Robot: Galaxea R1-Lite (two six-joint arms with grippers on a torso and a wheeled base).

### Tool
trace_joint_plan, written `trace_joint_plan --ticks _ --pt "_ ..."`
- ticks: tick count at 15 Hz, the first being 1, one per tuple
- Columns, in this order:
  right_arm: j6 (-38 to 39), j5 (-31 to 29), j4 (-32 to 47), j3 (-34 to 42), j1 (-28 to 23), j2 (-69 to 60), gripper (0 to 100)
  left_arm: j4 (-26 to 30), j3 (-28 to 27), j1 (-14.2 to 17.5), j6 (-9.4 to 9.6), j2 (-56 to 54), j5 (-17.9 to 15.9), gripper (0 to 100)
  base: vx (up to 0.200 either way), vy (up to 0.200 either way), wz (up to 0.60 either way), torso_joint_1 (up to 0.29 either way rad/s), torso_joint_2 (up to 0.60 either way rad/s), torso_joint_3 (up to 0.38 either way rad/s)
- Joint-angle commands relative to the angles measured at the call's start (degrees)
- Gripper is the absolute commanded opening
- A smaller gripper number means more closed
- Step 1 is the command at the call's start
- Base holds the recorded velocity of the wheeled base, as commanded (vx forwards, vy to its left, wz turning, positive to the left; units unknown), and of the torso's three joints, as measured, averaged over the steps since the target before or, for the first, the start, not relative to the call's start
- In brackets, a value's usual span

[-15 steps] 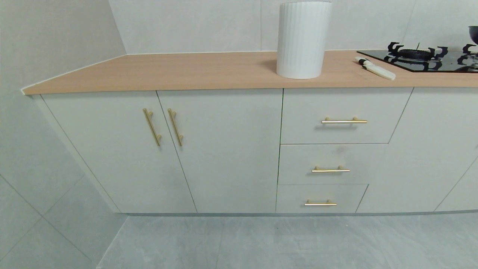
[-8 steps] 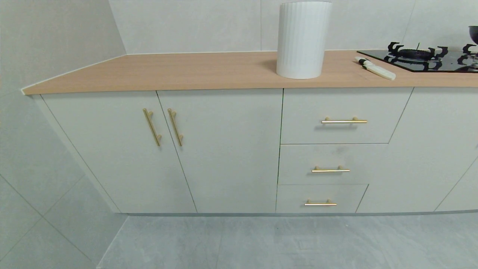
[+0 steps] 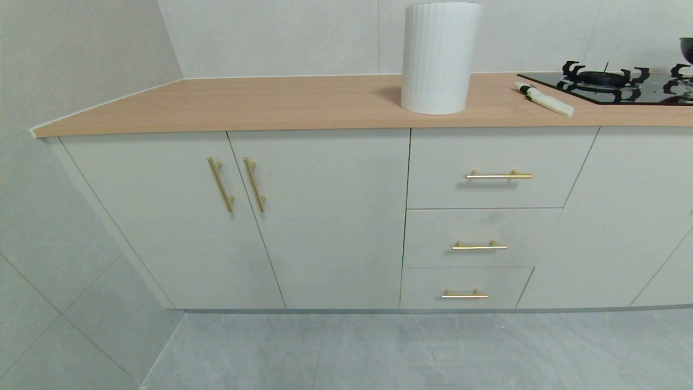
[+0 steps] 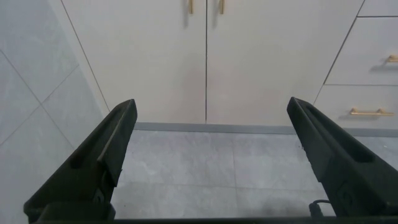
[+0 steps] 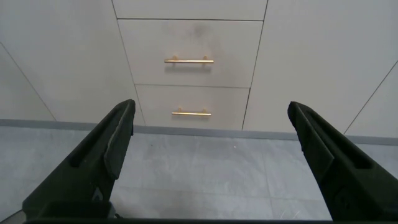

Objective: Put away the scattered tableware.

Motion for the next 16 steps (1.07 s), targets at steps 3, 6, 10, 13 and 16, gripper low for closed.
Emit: trace_joint_plan --ticks 3,6,10,13,16 --pt "0.00 -0.03 0.07 0.00 0.01 0.16 100 0.00 0.00 0.00 -0.06 0.02 0.00 100 0.000 0.000 0.00 0.000 0.00 0.000" --pt "0.18 -0.12 0.07 0.00 0.01 0.16 100 0.00 0.00 0.00 0.02 0.02 0.00 100 0.000 0.000 0.00 0.000 0.00 0.000" --pt "0.09 -0.03 -0.02 0.00 0.01 0.16 100 0.00 0.00 0.00 -0.15 0.02 0.00 100 0.000 0.000 0.00 0.000 0.00 0.000" --pt "0.09 -0.03 0.07 0.00 0.01 0.16 100 0.00 0.00 0.00 -0.50 0.02 0.00 100 0.067 0.000 0.00 0.002 0.00 -0.002" --pt "0.18 -0.12 0.07 0.00 0.01 0.16 100 0.00 0.00 0.00 -0.50 0.02 0.00 100 0.200 0.000 0.00 0.006 0.00 -0.001"
